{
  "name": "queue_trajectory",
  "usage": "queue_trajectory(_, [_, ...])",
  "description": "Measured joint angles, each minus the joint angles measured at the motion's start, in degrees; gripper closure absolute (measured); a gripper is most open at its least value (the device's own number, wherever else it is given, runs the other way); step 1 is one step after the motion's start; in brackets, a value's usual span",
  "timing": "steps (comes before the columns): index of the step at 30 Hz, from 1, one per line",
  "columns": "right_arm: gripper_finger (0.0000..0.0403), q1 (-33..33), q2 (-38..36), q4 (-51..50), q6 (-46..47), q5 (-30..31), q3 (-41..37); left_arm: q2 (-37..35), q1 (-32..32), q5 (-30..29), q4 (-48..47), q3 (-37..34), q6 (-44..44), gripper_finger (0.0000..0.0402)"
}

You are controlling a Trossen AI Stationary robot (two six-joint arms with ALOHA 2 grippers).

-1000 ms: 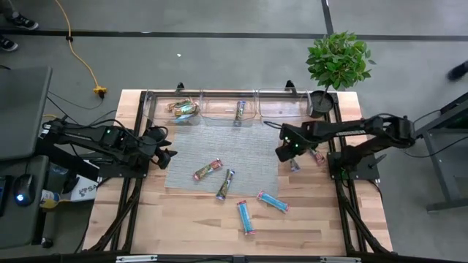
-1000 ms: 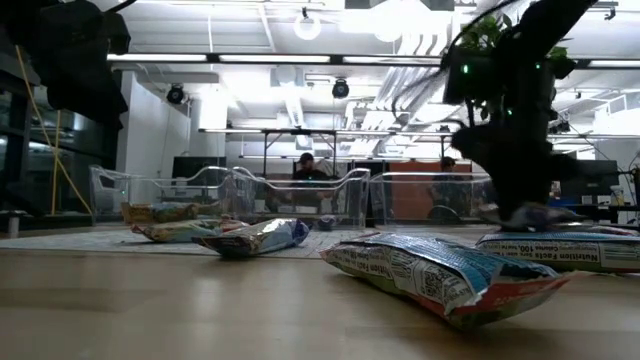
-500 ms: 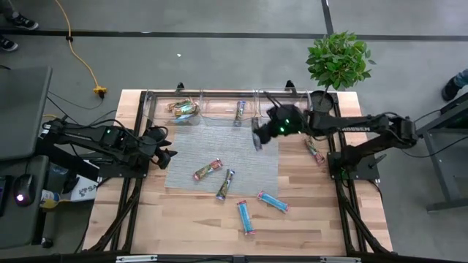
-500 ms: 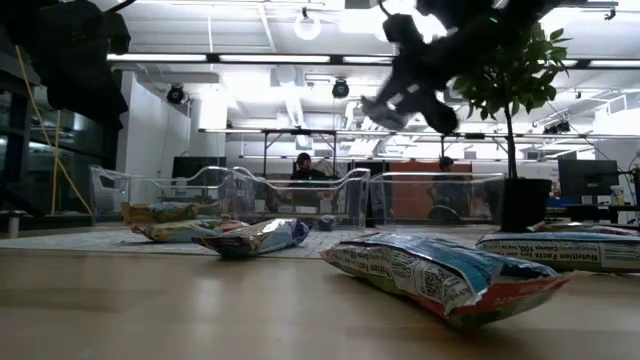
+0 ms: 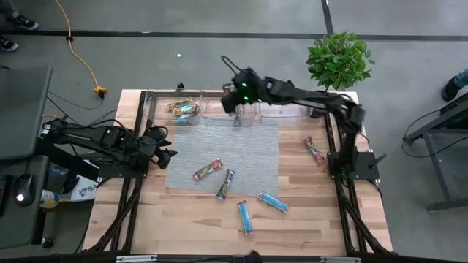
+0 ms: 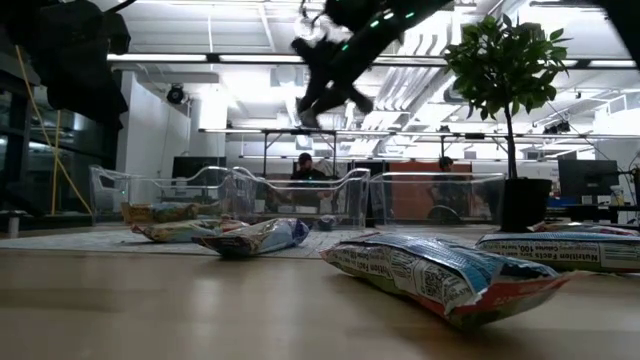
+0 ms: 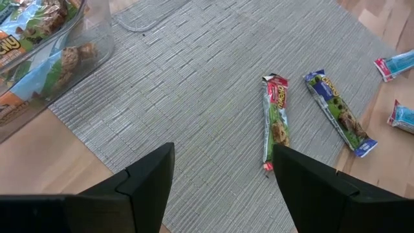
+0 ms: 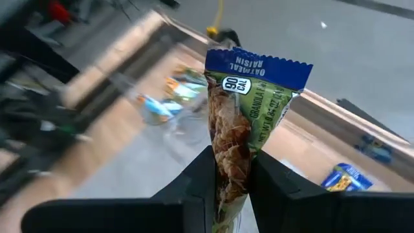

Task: Pick and place Granola Bars by type
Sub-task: Put the blue granola bar into the middle transparent bin

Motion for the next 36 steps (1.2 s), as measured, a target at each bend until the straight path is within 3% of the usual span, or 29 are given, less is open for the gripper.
queue_trajectory(9, [0.0332, -2.11, 16.85, -18.50, -2.17, -1.05, 20.33, 0.00, 0.00, 0.01, 0.00, 0.00, -0.01, 0.0145])
queue_trajectory(18, [0.0267, -2.43, 19.29, -21.86, -4.09, 2.94, 22.28, 0.02, 0.00, 0.01, 0.02, 0.00, -0.15, 0.0145])
queue_trajectory(24, [0.0230, -2.38, 19.10, -22.17, -7.80, -6.77, 24.64, 0.00, 0.00, 0.03, 0.02, 0.00, -0.13, 0.0145])
queue_trajectory(31, [0.0219, 3.10, 18.99, -26.43, -22.51, -25.13, 29.17, 0.01, 0.00, 0.03, 0.00, 0.00, 0.00, 0.0145])
queue_trajectory(36, [0.0219, 9.98, 18.99, -38.44, -37.08, -27.26, 30.51, 0.02, 0.00, 0.01, 0.00, 0.00, 0.00, 0.0145])
